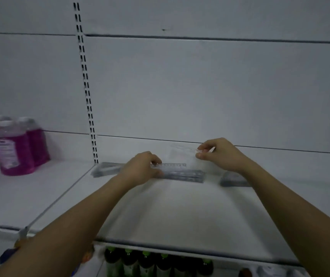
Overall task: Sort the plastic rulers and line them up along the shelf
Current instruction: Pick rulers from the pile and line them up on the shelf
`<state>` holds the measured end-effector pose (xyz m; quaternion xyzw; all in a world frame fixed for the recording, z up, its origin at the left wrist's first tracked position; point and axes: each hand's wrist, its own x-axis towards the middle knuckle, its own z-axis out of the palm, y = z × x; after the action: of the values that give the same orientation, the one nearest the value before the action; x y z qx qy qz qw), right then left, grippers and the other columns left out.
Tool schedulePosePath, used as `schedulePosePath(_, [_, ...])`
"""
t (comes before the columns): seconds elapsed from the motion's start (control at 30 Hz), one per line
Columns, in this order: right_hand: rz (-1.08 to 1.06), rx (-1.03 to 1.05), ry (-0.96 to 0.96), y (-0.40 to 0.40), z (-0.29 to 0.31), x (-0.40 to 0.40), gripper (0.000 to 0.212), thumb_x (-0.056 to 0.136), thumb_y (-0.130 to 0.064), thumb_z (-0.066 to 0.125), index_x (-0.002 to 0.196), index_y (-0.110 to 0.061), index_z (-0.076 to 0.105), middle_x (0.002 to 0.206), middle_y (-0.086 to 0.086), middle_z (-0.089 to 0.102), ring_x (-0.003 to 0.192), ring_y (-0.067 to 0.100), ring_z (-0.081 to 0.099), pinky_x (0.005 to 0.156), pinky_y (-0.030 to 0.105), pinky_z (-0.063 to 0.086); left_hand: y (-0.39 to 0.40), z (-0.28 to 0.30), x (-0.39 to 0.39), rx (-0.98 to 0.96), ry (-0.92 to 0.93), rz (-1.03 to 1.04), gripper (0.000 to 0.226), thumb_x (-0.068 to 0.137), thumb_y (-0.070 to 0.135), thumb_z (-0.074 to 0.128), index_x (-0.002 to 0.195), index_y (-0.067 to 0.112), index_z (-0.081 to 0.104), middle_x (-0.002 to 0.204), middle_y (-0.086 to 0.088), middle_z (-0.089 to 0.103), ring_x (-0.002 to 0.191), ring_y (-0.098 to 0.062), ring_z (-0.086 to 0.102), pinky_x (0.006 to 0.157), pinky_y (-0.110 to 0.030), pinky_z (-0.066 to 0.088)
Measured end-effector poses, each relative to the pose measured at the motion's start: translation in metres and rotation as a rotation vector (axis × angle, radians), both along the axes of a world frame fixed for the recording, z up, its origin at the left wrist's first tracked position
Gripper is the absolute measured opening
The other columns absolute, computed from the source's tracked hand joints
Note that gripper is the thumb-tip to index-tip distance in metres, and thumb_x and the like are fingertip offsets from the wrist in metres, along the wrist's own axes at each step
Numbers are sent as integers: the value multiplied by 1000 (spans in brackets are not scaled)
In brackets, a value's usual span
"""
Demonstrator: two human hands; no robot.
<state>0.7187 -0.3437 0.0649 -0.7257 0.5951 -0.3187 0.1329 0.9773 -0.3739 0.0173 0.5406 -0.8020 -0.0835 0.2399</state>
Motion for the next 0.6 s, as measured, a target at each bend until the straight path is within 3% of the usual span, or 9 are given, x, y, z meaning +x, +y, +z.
schedulePosePath(0.2, [-29, 20, 26, -15, 1, -16, 29, 84, -40, 72, 107, -21, 72, 97, -7, 66, 78, 1, 57, 64, 17, 39, -33, -4, -35, 45, -94, -98, 33, 86, 34, 67, 116, 21, 66, 115, 1, 58, 99, -17, 56, 92, -34, 47])
schedulePosePath(0.6, [26, 41, 16, -40, -7, -9, 29, 84, -37, 72, 107, -20, 72, 97, -7, 66, 80, -1, 57, 66, 13, 39, -66, -18, -42, 112, -175, -166, 44, 80, 38, 75, 120, 23, 65, 117, 3, 61, 93, -10, 52, 86, -25, 44])
